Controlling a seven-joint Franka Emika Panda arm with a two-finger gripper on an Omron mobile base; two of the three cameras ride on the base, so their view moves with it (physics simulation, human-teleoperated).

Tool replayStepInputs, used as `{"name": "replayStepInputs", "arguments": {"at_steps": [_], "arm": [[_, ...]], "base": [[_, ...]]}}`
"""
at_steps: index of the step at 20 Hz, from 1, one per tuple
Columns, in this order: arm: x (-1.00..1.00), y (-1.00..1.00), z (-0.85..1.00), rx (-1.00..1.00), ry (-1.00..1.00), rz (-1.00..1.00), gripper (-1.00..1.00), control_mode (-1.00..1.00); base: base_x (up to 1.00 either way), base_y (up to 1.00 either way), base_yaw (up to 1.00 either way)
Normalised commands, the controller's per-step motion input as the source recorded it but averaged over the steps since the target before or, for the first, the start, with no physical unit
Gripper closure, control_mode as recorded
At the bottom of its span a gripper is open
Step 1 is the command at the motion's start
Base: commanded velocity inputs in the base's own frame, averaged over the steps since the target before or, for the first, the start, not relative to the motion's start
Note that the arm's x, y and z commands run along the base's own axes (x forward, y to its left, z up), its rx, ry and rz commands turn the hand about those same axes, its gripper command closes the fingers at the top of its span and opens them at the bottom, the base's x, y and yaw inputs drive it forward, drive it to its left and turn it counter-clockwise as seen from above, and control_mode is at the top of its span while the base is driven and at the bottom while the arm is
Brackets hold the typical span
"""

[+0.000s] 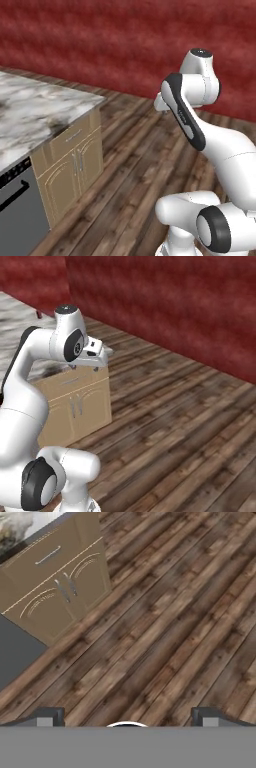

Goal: Four empty soda cans are scattered around the kitchen. Gather all the cans and cluster them next to the stove for recycling.

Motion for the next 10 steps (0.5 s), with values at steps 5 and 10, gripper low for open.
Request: {"name": "replayStepInputs", "arguments": {"at_steps": [5, 10], "arm": [[0.0, 0.0, 0.0, 0.0, 0.0, 0.0, -1.0, 1.0], [0.0, 0.0, 0.0, 0.0, 0.0, 0.0, -1.0, 1.0]], "base": [[0.6, -0.27, 0.0], [0.62, -0.27, 0.0]]}}
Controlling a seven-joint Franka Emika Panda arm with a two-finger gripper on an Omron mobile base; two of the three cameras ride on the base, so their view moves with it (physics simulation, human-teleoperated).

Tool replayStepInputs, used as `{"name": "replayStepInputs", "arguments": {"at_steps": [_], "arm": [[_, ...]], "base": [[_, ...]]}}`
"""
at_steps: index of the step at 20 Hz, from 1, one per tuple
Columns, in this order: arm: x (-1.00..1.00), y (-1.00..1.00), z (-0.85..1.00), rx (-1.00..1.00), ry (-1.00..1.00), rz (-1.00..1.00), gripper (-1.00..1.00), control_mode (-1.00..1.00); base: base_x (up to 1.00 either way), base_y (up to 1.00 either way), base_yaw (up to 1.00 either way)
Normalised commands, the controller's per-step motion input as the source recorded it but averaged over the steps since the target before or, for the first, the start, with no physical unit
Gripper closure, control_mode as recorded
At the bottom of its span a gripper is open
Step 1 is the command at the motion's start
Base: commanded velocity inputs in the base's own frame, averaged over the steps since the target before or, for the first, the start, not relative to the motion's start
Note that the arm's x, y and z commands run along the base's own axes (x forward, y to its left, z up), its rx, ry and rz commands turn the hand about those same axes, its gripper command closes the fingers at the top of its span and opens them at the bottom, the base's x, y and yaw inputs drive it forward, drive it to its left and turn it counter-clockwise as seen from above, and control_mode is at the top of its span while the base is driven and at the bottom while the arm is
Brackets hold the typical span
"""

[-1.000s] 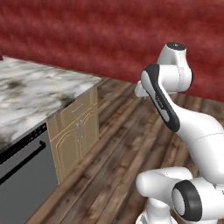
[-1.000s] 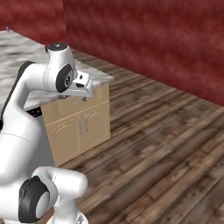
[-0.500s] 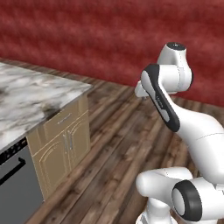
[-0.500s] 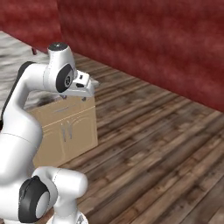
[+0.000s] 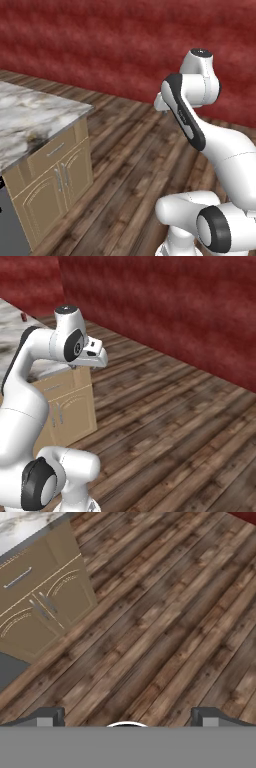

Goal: Four empty soda cans are scattered around the kitchen. Gather all the cans and cluster them next to the stove for recycling.

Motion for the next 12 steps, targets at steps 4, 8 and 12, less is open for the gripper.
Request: {"name": "replayStepInputs", "arguments": {"at_steps": [4, 8, 12], "arm": [[0.0, 0.0, 0.0, 0.0, 0.0, 0.0, -1.0, 1.0], [0.0, 0.0, 0.0, 0.0, 0.0, 0.0, -1.0, 1.0], [0.0, 0.0, 0.0, 0.0, 0.0, 0.0, -1.0, 1.0]], "base": [[0.62, -0.27, 0.0], [0.62, -0.27, 0.0], [0.64, -0.27, 0.0]]}}
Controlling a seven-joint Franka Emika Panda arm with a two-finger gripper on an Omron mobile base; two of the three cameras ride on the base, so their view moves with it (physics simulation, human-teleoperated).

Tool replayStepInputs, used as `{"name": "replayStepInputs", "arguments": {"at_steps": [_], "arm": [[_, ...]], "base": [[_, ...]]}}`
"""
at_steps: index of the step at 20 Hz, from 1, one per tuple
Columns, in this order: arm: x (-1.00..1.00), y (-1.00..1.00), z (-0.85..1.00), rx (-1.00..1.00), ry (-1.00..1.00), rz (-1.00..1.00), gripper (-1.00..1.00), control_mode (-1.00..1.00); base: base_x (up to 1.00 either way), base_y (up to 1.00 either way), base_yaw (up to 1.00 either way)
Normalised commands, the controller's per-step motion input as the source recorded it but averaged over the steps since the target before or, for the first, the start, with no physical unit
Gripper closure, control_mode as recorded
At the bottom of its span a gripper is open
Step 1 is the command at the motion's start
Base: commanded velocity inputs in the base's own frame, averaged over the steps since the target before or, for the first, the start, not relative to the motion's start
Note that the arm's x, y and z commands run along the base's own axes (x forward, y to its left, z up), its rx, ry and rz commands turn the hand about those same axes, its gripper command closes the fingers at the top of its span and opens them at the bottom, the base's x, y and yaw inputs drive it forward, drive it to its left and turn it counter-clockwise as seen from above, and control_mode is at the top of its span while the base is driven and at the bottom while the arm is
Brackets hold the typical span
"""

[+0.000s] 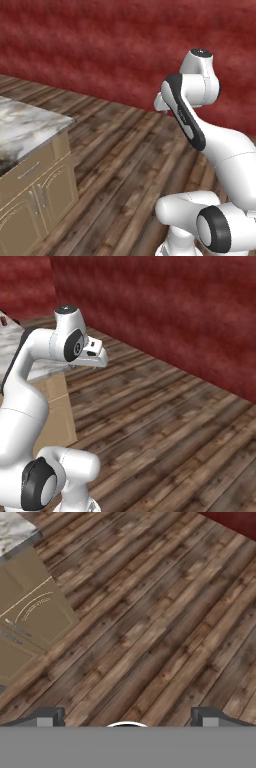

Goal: Four empty soda cans are scattered around the kitchen. Gather all the cans and cluster them next to the stove for recycling.

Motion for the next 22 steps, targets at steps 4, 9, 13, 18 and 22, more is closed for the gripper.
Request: {"name": "replayStepInputs", "arguments": {"at_steps": [4, 9, 13, 18, 22], "arm": [[0.0, 0.0, 0.0, 0.0, 0.0, 0.0, -1.0, 1.0], [0.0, 0.0, 0.0, 0.0, 0.0, 0.0, -1.0, 1.0], [0.0, 0.0, 0.0, 0.0, 0.0, 0.0, -1.0, 1.0], [0.0, 0.0, 0.0, 0.0, 0.0, 0.0, -1.0, 1.0], [0.0, 0.0, 0.0, 0.0, 0.0, 0.0, -1.0, 1.0]], "base": [[0.67, -0.26, 0.02], [0.68, -0.25, 0.02], [0.69, -0.24, 0.02], [0.7, -0.24, 0.02], [0.71, -0.22, 0.04]]}}
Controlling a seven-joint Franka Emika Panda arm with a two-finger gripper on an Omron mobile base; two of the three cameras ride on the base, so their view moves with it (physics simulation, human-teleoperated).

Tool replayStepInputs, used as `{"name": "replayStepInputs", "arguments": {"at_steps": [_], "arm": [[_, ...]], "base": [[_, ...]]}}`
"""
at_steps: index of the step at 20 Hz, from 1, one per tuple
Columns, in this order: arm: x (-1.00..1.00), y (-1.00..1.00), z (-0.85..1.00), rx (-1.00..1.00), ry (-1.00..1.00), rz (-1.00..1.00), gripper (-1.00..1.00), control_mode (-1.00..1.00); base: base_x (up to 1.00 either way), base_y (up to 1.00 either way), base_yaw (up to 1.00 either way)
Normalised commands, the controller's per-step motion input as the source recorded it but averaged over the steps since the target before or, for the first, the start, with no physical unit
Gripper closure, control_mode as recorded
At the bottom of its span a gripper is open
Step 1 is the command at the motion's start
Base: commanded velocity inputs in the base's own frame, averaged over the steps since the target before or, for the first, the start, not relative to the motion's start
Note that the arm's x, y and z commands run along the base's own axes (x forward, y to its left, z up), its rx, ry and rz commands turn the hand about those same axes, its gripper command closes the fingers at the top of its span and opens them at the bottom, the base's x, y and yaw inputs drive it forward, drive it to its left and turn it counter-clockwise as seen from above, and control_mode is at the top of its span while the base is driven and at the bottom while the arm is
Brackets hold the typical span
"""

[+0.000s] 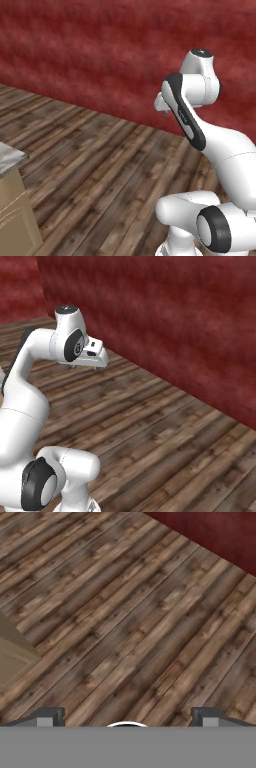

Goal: Four empty soda cans are scattered around the kitchen. Gather all the cans and cluster them next to the stove for recycling.

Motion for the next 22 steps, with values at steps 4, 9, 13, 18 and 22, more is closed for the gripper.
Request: {"name": "replayStepInputs", "arguments": {"at_steps": [4, 9, 13, 18, 22], "arm": [[0.0, 0.0, 0.0, 0.0, 0.0, 0.0, -1.0, 1.0], [0.0, 0.0, 0.0, 0.0, 0.0, 0.0, -1.0, 1.0], [0.0, 0.0, 0.0, 0.0, 0.0, 0.0, -1.0, 1.0], [0.0, 0.0, 0.0, 0.0, 0.0, 0.0, -1.0, 1.0], [0.0, 0.0, 0.0, 0.0, 0.0, 0.0, -1.0, 1.0]], "base": [[0.72, -0.21, 0.05], [0.71, -0.2, 0.07], [0.75, -0.1, 0.11], [0.75, -0.06, 0.15], [0.74, -0.07, 0.17]]}}
